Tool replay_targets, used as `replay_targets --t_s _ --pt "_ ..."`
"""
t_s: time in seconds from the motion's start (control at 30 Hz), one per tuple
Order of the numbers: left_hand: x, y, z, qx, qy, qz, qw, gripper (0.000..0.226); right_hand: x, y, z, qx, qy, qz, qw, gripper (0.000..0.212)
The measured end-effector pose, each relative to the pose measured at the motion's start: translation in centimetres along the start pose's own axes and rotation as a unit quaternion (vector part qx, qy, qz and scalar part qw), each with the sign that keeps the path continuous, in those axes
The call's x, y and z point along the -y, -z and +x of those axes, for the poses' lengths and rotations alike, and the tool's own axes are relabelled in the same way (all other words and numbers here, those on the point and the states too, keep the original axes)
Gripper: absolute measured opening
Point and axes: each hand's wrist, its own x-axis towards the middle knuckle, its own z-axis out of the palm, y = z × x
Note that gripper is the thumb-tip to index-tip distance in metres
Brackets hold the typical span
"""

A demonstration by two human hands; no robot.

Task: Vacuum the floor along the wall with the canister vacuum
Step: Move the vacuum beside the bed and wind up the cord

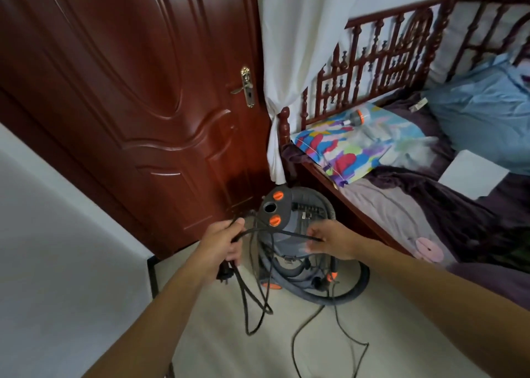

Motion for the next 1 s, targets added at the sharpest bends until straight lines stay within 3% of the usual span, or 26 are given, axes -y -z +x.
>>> replay_targets --t_s 0.07,0.17,0.33,0.5,0.67,0.83,0.9,1.0 --pt "-1.1 2.8 0.3 -0.017 0.000 -0.011 1.000 0.030 -4.2 -0.1 0.8 0.014 -0.104 -0.017 0.994 0.024" --pt "-1.9 6.5 0.4 0.006 0.026 -0.020 0.999 0.029 -6.9 -0.3 1.8 -0.023 -0.214 0.063 0.975 0.035" --pt "-2.0 8.2 1.7 0.115 0.085 0.038 0.989 0.033 -2.0 0.7 5.9 -0.053 -0.119 -0.044 0.991 0.046" --pt "-2.2 8.8 4.7 0.139 0.120 -0.028 0.983 0.033 3.2 0.5 10.0 -0.074 -0.089 -0.087 0.989 0.047" --pt "-5.4 16.0 9.2 0.113 0.044 -0.087 0.989 0.033 1.7 -1.5 10.9 -0.101 -0.200 -0.105 0.969 0.030" --pt "-8.3 24.0 13.7 0.045 0.013 -0.177 0.983 0.034 -3.3 -5.8 7.8 -0.103 -0.366 -0.071 0.922 0.038" --pt "-8.5 25.5 14.9 0.032 0.000 -0.156 0.987 0.034 -4.0 -7.0 6.5 -0.129 -0.408 -0.020 0.904 0.037" --pt "-8.1 24.5 16.2 0.065 -0.034 -0.068 0.995 0.029 -1.0 -6.3 6.6 -0.131 -0.379 -0.054 0.915 0.039"
